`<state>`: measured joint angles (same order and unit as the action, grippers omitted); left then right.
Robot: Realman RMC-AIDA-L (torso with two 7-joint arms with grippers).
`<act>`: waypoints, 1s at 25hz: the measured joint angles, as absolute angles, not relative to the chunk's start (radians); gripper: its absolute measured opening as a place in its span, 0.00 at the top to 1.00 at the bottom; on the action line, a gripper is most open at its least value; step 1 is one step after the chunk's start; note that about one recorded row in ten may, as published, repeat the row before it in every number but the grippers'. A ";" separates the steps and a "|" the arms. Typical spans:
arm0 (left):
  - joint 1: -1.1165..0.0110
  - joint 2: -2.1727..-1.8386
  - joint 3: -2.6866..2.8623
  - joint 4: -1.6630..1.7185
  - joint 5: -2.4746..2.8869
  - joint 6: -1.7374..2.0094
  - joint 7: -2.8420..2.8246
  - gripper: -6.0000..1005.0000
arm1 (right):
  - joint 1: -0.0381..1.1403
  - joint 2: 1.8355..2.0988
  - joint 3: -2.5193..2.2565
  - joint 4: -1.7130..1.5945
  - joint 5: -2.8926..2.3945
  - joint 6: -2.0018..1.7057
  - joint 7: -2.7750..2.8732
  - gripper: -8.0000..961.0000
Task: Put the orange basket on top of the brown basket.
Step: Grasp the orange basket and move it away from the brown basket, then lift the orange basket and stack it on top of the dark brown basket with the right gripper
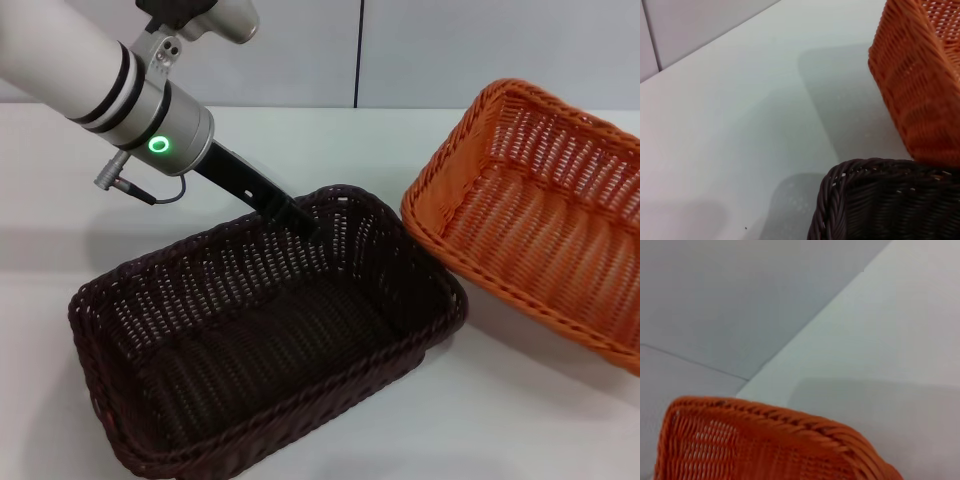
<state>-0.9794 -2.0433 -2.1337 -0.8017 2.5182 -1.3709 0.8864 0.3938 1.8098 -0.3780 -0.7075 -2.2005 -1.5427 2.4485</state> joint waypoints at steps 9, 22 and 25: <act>-0.966 -2.048 -2.148 -0.819 2.512 -1.366 0.885 0.16 | 0.373 1.819 -0.325 -0.715 -2.124 -1.540 2.404 0.60; -0.911 -2.056 -2.185 -1.007 2.481 -1.363 0.857 0.16 | 0.374 1.820 -0.323 -0.716 -2.098 -1.521 2.386 0.60; -0.871 -2.056 -2.186 -1.036 2.414 -1.245 0.874 0.16 | 0.369 1.819 -0.305 -0.716 -2.043 -1.534 2.357 0.60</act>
<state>-0.8706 -2.0555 -2.1861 -1.0362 2.4141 -1.2453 0.8738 0.3692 1.8190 -0.3049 -0.7164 -2.0431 -1.5338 2.3571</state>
